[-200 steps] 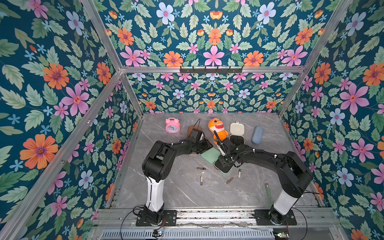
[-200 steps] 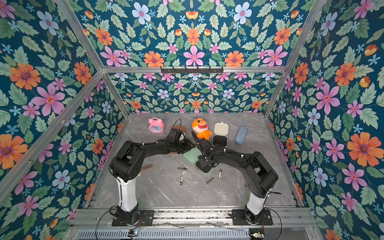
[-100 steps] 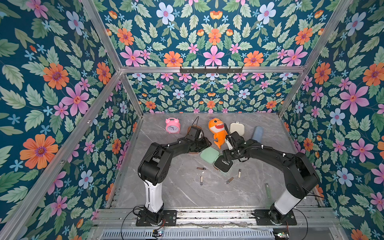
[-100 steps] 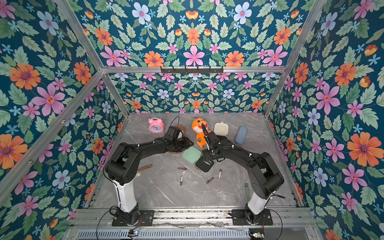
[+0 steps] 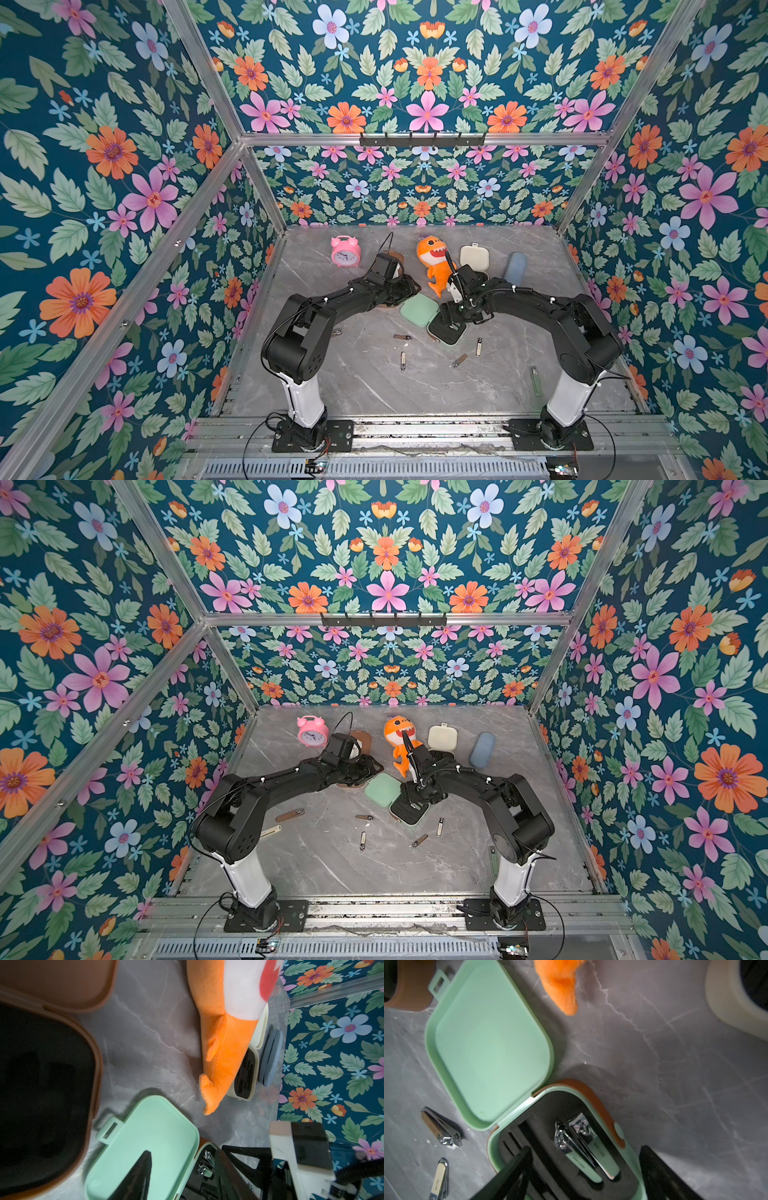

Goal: Organize nail clipper sets
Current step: Adjust the storage box at the center of the board.

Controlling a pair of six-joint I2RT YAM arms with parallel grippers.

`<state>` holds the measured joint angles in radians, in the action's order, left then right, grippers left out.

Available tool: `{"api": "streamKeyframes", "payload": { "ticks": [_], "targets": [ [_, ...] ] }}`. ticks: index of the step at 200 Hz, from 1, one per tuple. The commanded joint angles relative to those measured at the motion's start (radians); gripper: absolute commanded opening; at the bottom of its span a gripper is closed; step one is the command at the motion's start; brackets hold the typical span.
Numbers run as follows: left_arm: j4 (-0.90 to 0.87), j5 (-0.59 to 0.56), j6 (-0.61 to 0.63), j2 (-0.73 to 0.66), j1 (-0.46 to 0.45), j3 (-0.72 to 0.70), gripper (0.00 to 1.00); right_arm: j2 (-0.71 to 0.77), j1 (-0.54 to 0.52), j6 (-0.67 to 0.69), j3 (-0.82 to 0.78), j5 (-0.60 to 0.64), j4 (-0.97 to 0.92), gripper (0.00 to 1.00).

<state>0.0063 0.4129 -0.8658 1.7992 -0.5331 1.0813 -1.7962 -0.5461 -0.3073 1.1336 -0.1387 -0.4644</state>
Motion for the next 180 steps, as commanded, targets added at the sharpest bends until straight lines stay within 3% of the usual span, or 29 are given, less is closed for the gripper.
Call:
{"api": "streamKeyframes", "payload": {
  "ticks": [1,61,107,135,169,180],
  "targets": [
    [0.001,-0.02,0.003,-0.019,0.001,-0.019,0.52,0.017,-0.003,-0.021,-0.018,-0.062,0.02,0.82],
    [0.003,-0.019,0.009,-0.029,0.008,-0.048,0.52,0.102,-0.066,-0.081,-0.086,-0.101,0.031,0.81],
    [0.006,-0.016,0.014,-0.021,0.012,-0.057,0.52,0.127,-0.101,-0.123,-0.085,-0.039,-0.006,0.75],
    [0.009,-0.011,0.016,-0.015,0.012,-0.056,0.52,0.128,-0.102,-0.118,-0.051,0.005,-0.034,0.59],
    [0.009,-0.01,0.018,-0.011,0.012,-0.056,0.52,0.094,-0.102,-0.101,0.002,0.002,-0.059,0.24],
    [0.009,-0.01,0.02,-0.009,0.011,-0.056,0.52,0.077,-0.102,-0.096,0.015,0.002,-0.066,0.17]
  ]
}}
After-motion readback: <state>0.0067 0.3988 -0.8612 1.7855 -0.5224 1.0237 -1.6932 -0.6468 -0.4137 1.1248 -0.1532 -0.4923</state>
